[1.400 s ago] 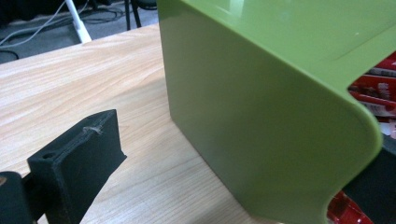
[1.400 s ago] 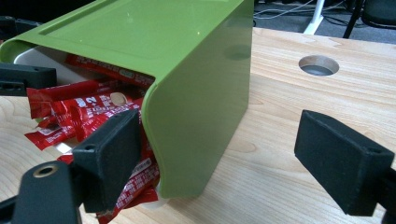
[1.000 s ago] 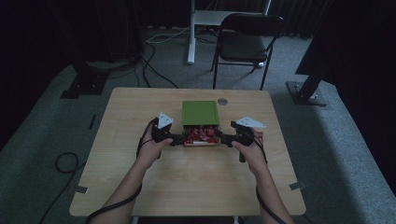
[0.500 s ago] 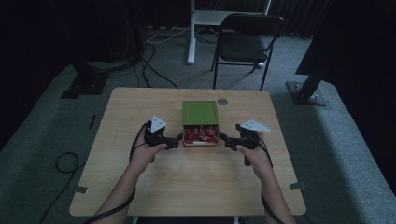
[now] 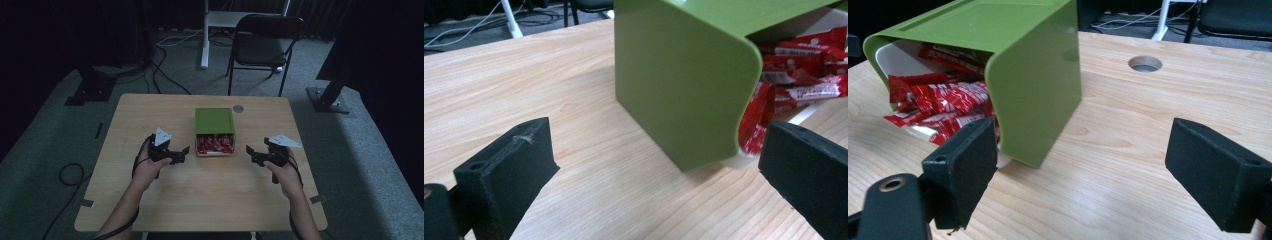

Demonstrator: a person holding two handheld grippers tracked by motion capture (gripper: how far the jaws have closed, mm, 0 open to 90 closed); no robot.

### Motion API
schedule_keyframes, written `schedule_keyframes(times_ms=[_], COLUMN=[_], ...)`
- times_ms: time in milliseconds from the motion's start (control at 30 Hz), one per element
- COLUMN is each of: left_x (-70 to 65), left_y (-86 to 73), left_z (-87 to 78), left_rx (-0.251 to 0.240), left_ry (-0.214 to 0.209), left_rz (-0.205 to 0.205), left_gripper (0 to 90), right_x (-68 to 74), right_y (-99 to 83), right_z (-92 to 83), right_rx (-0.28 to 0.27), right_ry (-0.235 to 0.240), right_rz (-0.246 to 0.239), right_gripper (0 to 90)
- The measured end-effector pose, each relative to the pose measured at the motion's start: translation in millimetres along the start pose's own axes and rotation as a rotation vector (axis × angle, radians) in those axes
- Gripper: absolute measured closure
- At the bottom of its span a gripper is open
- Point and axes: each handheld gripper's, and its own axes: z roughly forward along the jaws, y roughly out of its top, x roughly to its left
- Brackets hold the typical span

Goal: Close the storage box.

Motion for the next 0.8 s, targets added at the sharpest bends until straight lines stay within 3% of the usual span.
schedule_keyframes(times_ms=[433, 800], left_x=[17.5, 32.9], left_y=[-18.4, -37.6], left_z=[-15.2, -35.2], left_rx=[0.017, 0.022], left_ry=[0.034, 0.08], left_rz=[-0.027, -0.055], left_gripper=[1.9, 1.9], right_x=[-25.3, -51.6], right_y=[-16.7, -43.5], right_z=[-26.6, -54.4], right_rx=[-0.001, 0.011], right_ry=[-0.088, -0.177], right_rz=[0.012, 0.047], right_gripper=[13.0, 13.0])
